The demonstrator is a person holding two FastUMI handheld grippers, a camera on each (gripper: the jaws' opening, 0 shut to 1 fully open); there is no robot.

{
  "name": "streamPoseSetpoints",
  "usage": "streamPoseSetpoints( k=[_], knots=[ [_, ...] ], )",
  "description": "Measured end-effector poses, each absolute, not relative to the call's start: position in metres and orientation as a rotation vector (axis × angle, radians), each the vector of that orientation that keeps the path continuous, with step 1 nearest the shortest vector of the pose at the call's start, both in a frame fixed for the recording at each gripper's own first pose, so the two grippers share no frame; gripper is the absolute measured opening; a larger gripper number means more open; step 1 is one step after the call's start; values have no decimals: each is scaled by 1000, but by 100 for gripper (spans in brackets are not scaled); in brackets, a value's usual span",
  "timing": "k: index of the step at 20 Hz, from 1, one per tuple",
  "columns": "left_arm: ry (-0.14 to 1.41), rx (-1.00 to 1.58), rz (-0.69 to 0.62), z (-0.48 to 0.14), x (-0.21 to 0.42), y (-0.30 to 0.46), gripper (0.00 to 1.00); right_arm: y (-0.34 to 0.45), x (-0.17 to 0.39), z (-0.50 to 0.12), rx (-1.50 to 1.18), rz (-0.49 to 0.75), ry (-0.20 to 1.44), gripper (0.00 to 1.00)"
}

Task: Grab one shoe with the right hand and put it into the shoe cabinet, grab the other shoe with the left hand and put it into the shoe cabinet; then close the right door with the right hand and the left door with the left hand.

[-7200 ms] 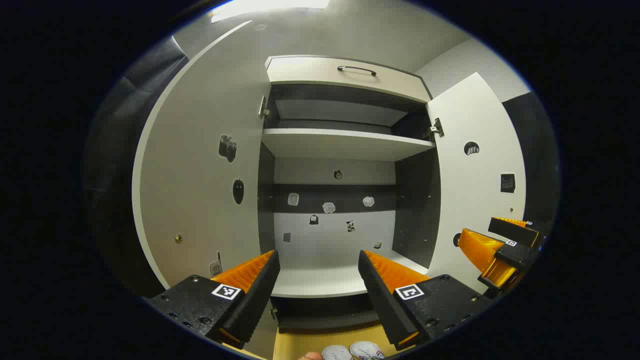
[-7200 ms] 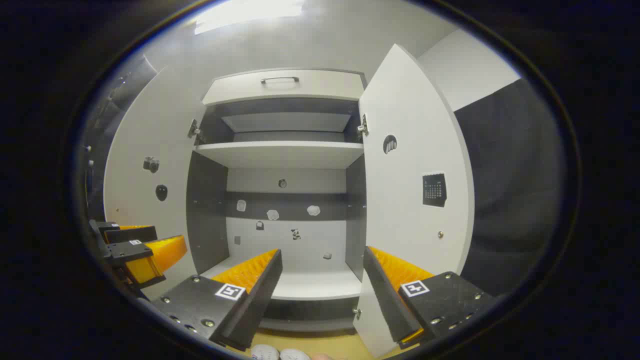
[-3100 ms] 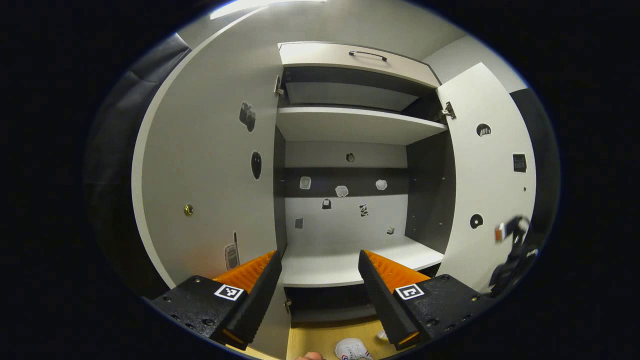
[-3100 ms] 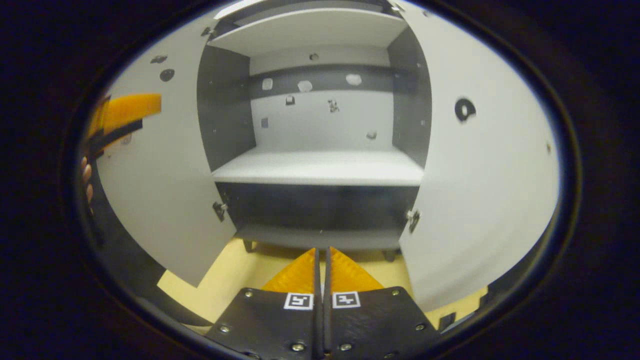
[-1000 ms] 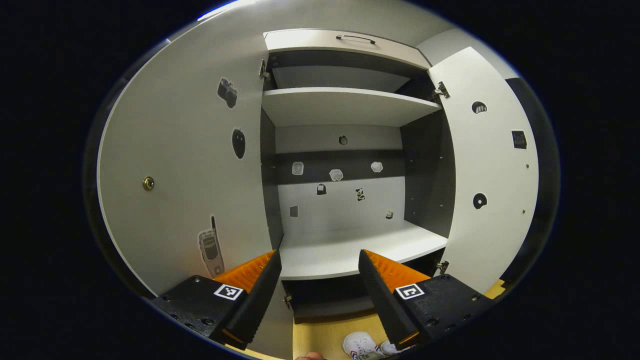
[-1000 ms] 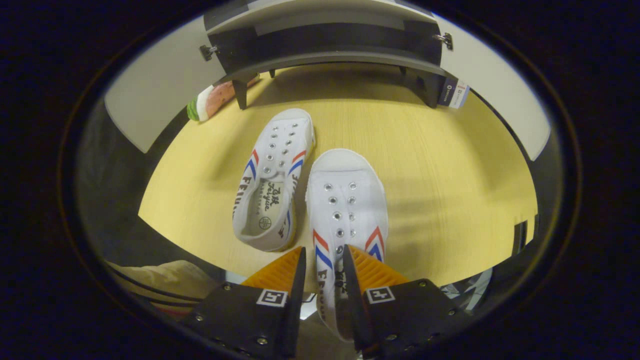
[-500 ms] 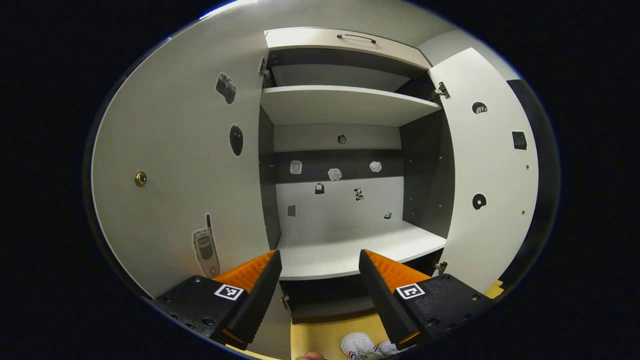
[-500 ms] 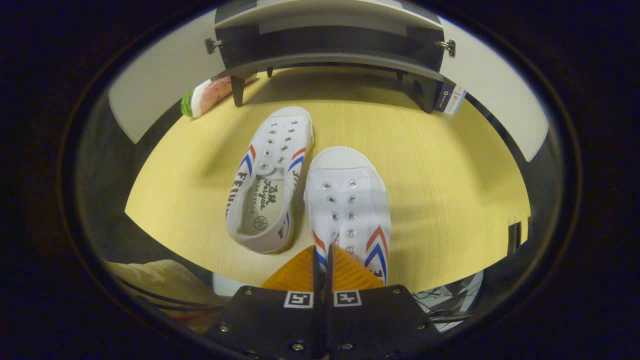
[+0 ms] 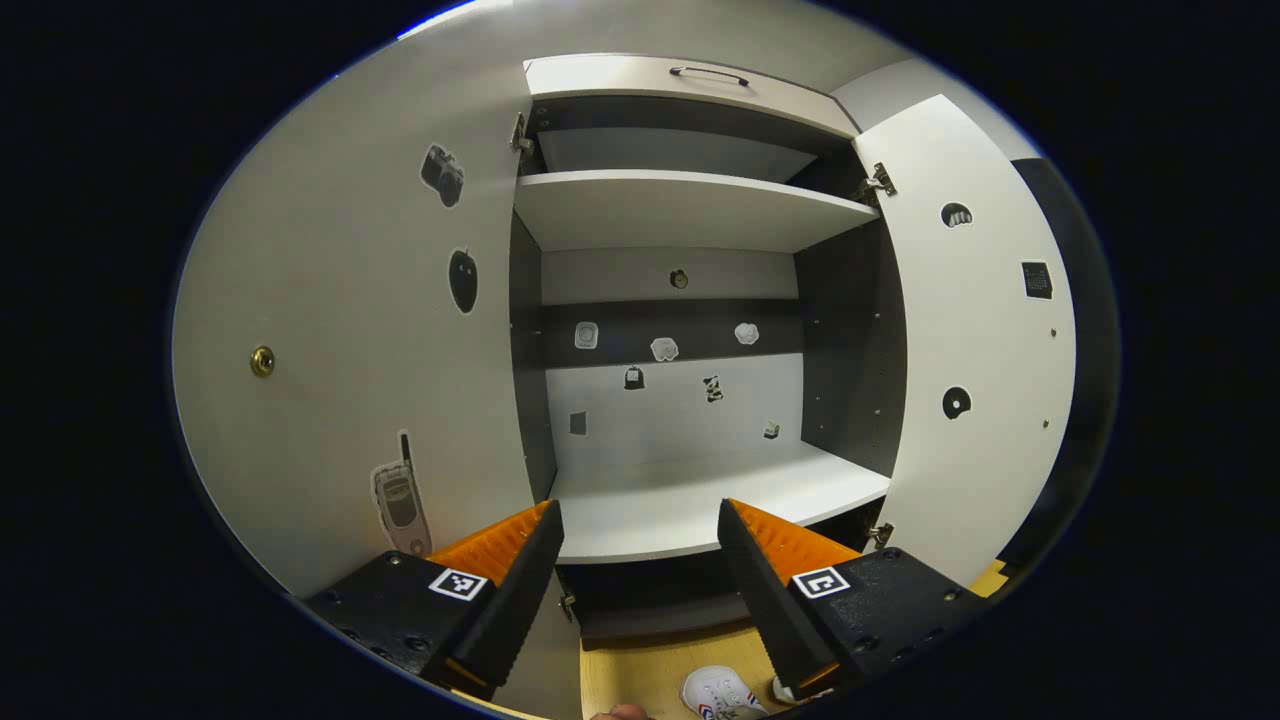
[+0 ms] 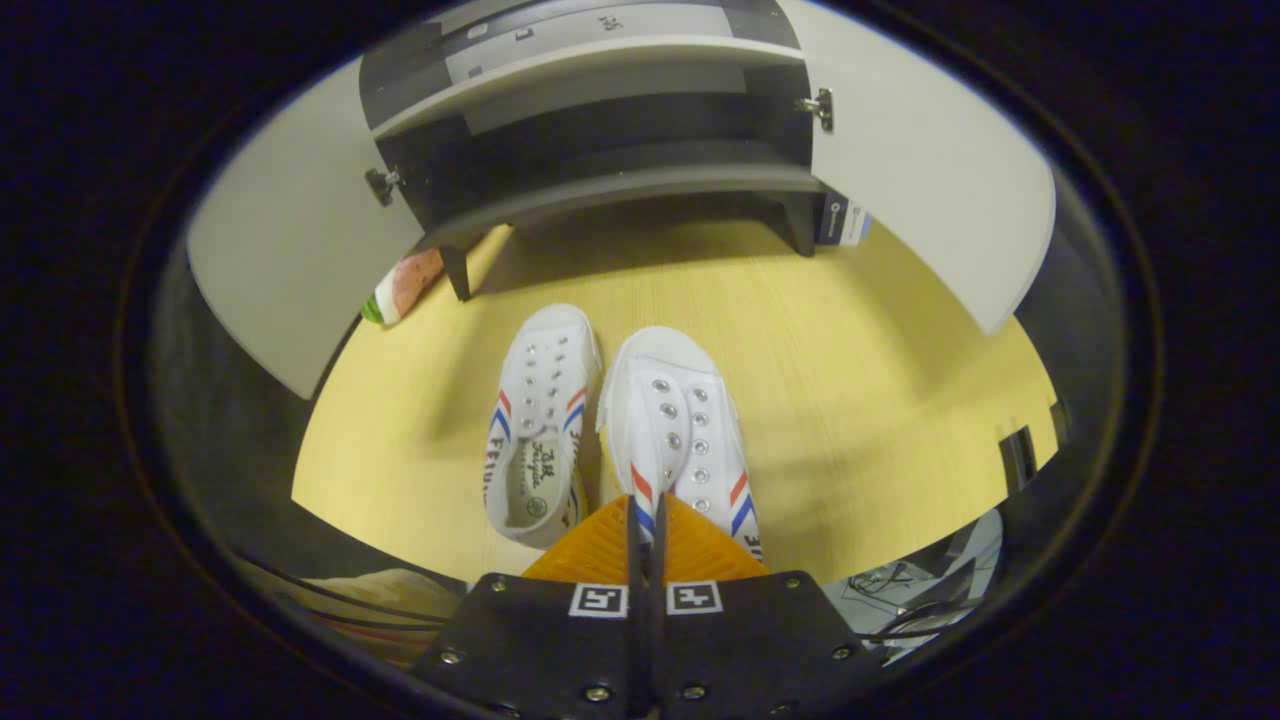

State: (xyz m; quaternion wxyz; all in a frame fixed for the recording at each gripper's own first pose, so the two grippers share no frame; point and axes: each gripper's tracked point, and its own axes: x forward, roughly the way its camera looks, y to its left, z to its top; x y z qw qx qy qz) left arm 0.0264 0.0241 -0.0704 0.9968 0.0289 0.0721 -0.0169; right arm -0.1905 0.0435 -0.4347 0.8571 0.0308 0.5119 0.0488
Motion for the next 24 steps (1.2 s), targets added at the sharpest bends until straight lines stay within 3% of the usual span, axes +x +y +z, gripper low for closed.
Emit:
streamPoseSetpoints(
  k=[13,14,15,24],
  knots=[
    [153,21,-22,-82,36,22,95,47,-13,-211,73,137,630,0],
    [154,16,-20,-83,36,22,95,50,3,-201,68,142,600,5],
    [155,13,-18,-84,37,22,95,52,21,-192,64,147,572,0],
    [192,-10,-15,-101,46,22,95,64,176,-167,23,136,450,0]
  ],
)
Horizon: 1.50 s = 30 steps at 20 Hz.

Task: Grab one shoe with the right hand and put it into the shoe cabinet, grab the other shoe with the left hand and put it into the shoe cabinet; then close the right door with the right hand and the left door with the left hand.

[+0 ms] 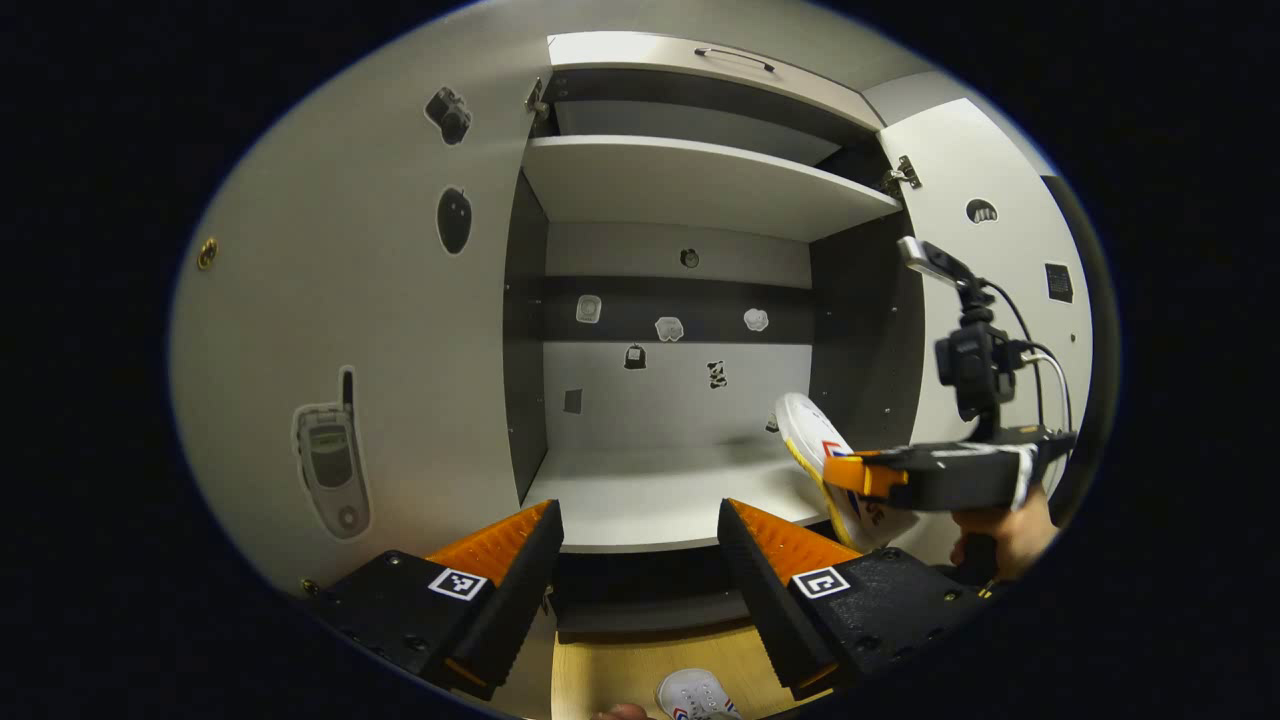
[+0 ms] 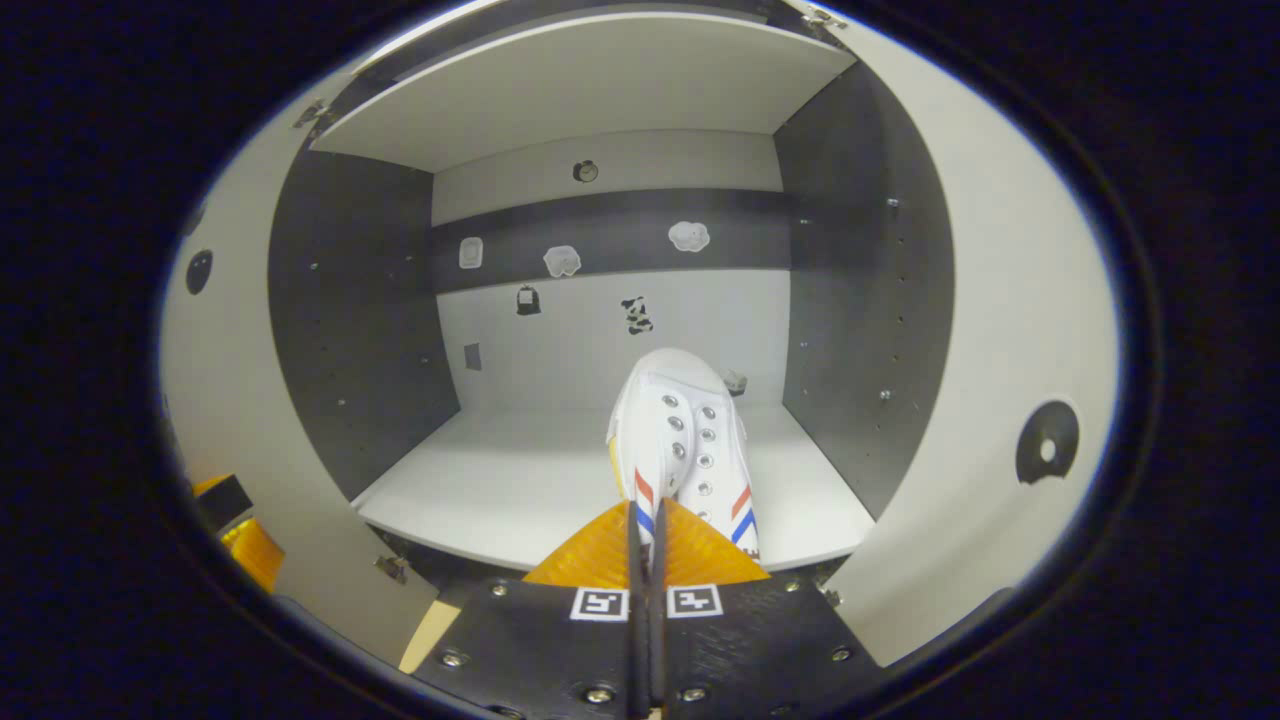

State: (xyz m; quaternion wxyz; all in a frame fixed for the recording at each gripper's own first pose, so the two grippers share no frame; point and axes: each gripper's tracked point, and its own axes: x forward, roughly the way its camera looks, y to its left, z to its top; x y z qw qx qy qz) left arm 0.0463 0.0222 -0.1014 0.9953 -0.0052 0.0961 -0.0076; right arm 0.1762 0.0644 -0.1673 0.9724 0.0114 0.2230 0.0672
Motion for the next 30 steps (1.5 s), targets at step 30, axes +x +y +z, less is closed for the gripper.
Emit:
streamPoseSetpoints(
  k=[30],
  knots=[
    [736,-36,-111,-344,-30,-11,96,45,124,-60,21,83,224,5]
  ],
)
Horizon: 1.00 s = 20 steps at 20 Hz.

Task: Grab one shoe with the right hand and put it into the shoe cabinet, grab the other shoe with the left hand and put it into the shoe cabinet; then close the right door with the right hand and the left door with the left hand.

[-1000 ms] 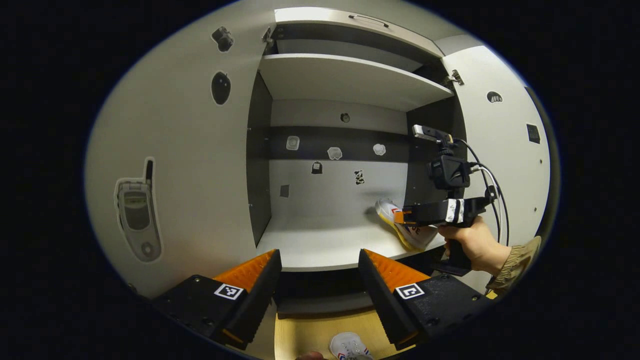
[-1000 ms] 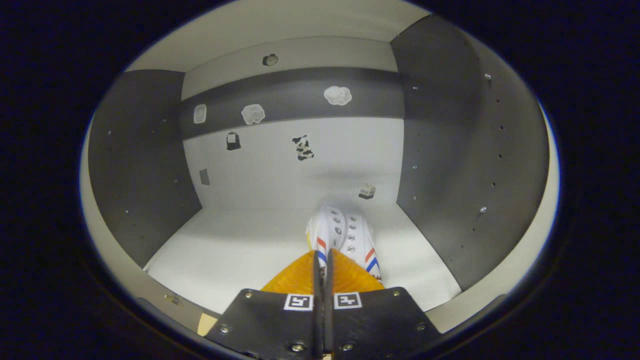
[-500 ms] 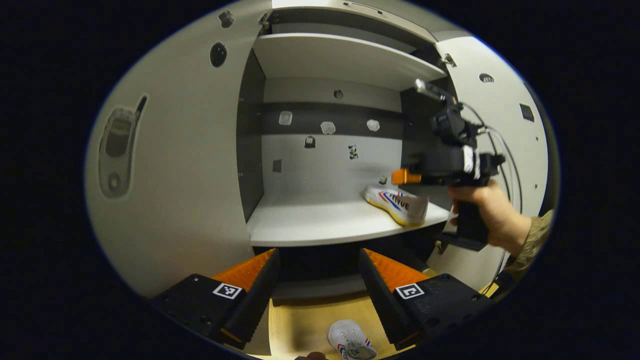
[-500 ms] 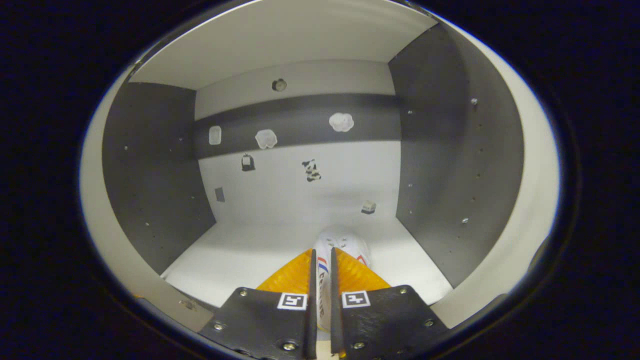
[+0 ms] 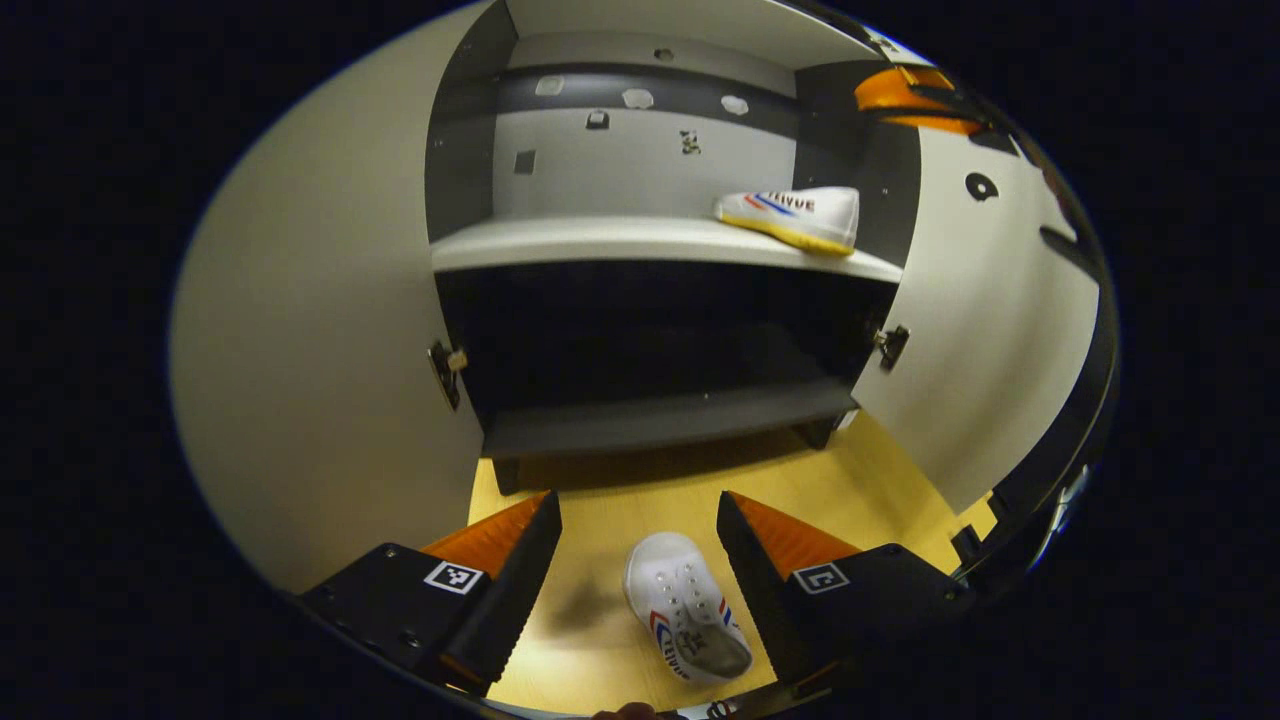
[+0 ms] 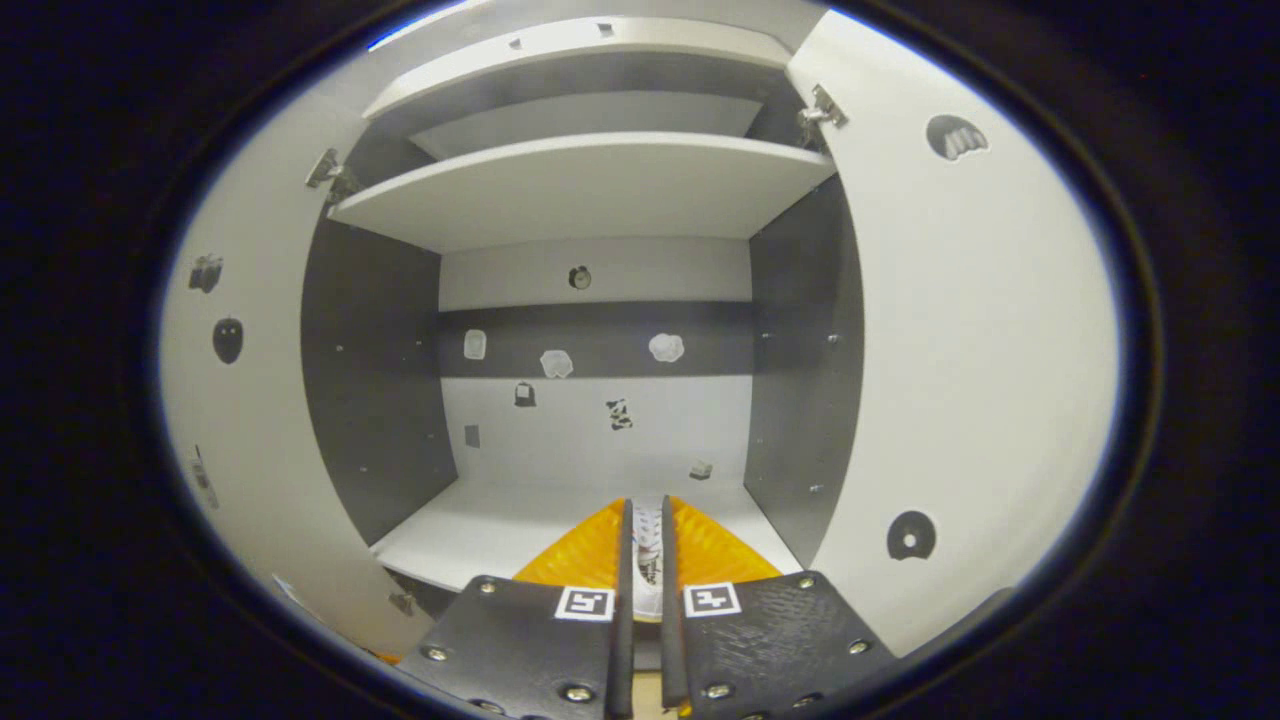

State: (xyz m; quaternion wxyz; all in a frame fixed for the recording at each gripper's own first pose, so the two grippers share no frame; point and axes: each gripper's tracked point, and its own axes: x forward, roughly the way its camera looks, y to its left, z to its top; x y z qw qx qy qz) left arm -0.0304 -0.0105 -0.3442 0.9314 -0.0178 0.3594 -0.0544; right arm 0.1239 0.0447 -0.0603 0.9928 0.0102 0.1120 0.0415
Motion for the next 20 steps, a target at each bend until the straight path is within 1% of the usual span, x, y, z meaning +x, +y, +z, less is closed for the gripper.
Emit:
streamPoseSetpoints(
  k=[1,3,4,5,6,10,11,12,16,17,18,20],
  knots=[
    [766,-37,-117,-357,-37,-11,96,43,117,-53,23,82,210,11],
    [843,-65,-129,-380,-50,-16,98,40,106,-45,25,83,189,11],
    [874,-87,-133,-389,-55,-18,98,36,100,-41,20,75,181,21],
    [902,-103,-137,-399,-59,-21,98,35,96,-38,22,77,174,22],
    [930,-111,-133,-411,-64,-22,98,34,92,-35,28,79,171,27],
    [1037,-117,-128,-456,-84,-26,98,25,79,-24,32,75,156,27],
    [1061,-132,-131,-463,-89,-29,97,22,77,-24,25,74,158,29],
    [1081,-147,-133,-469,-93,-31,97,20,75,-24,16,72,158,34],
    [1139,-175,-128,-489,-104,-34,96,20,72,-28,-6,82,164,34],
    [1150,-182,-124,-492,-105,-35,94,19,70,-29,-11,83,167,34],
    [1159,-188,-121,-494,-106,-35,93,19,69,-31,-15,85,172,29],
    [1172,-181,-111,-502,-107,-34,88,18,68,-34,-20,87,181,29]
  ],
)
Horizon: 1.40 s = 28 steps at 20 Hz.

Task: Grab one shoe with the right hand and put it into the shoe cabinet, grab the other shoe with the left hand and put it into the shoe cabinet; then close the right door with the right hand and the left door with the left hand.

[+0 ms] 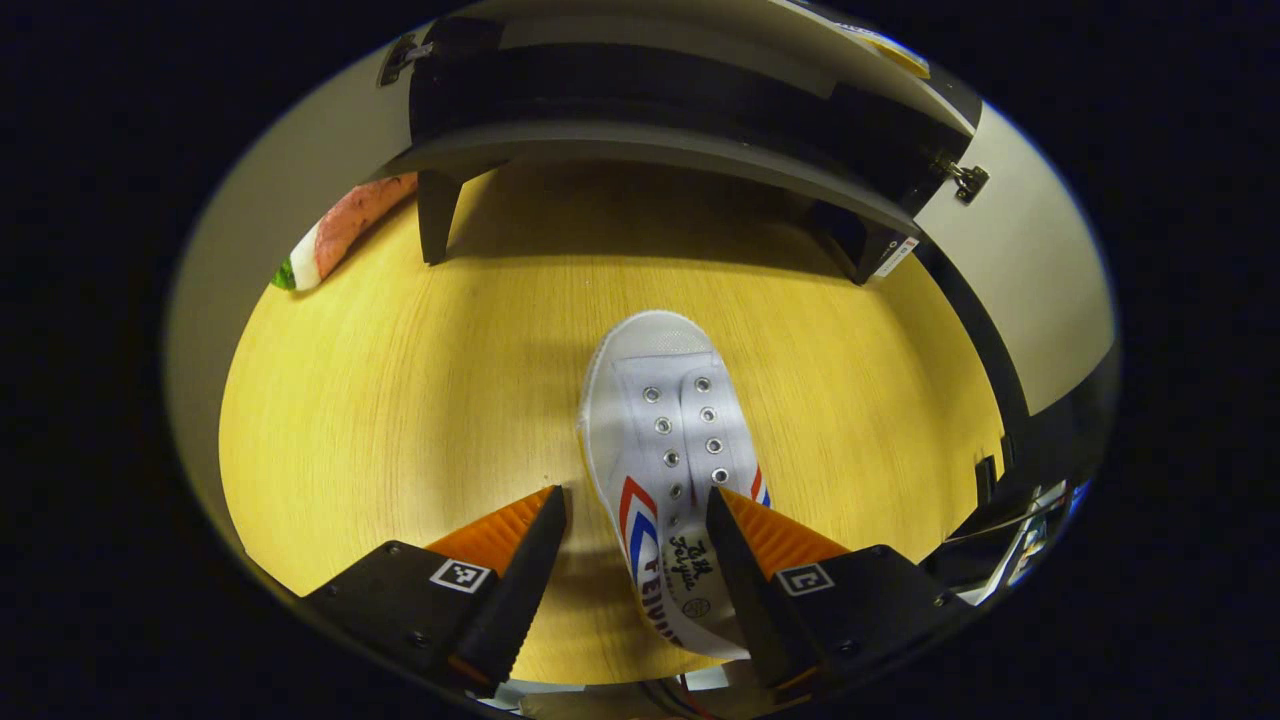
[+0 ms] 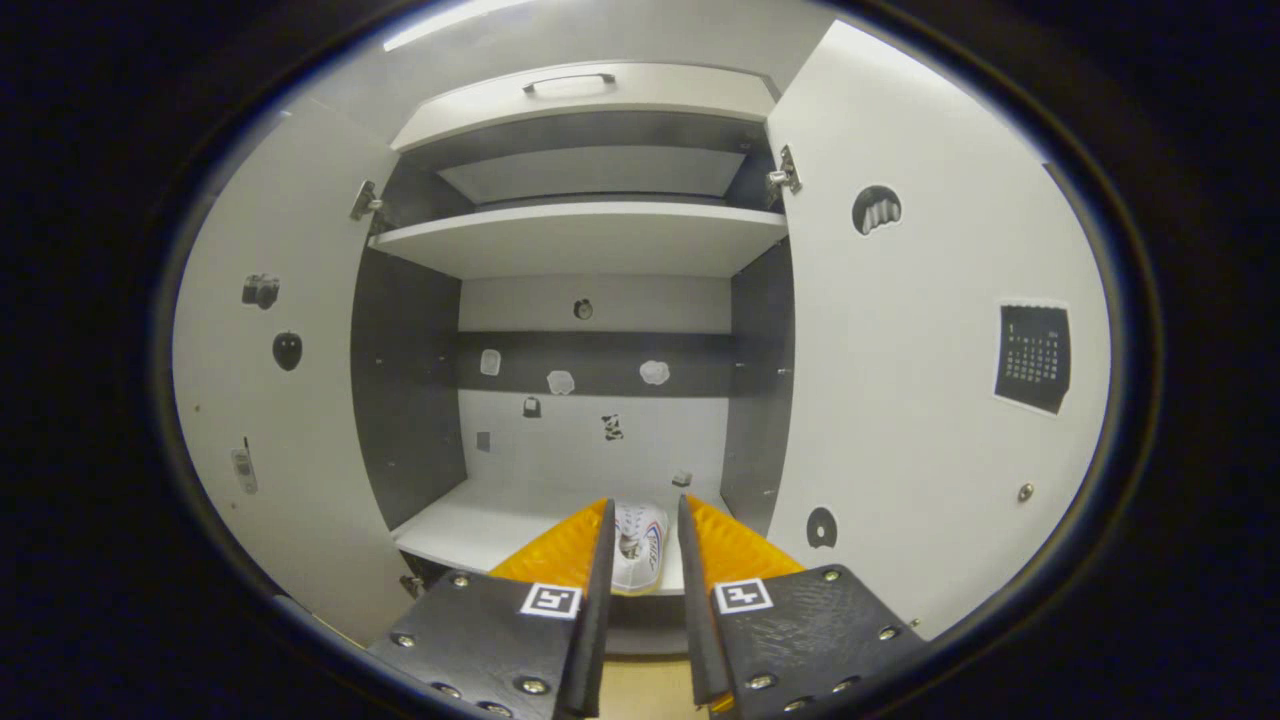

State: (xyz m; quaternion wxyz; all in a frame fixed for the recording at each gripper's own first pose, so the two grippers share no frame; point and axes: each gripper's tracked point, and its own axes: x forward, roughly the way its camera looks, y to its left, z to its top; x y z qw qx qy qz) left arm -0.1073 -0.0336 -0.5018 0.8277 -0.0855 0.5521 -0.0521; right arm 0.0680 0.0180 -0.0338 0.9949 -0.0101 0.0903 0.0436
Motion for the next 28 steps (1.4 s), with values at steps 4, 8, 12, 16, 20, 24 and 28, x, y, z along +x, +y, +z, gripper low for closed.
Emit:
streamPoseSetpoints(
  k=[4,8,12,16,20,24,28],
  knots=[
    [1186,-198,-96,-510,-108,-34,81,17,67,-34,-19,90,183,34],
    [1207,-234,-107,-512,-111,-39,59,15,68,-36,-23,86,189,29],
    [1244,-280,-86,-510,-108,-36,46,17,66,-38,-21,90,191,34],
    [1245,-337,-67,-508,-108,-33,18,18,65,-38,-32,89,189,34],
    [1188,-278,-114,-498,-98,-30,2,17,63,-42,-42,85,196,34],
    [1052,-230,-188,-444,-70,-23,3,14,62,-44,-40,76,197,34],
    [880,-221,-233,-351,-43,-16,1,11,62,-43,-35,73,189,34]
  ],
)
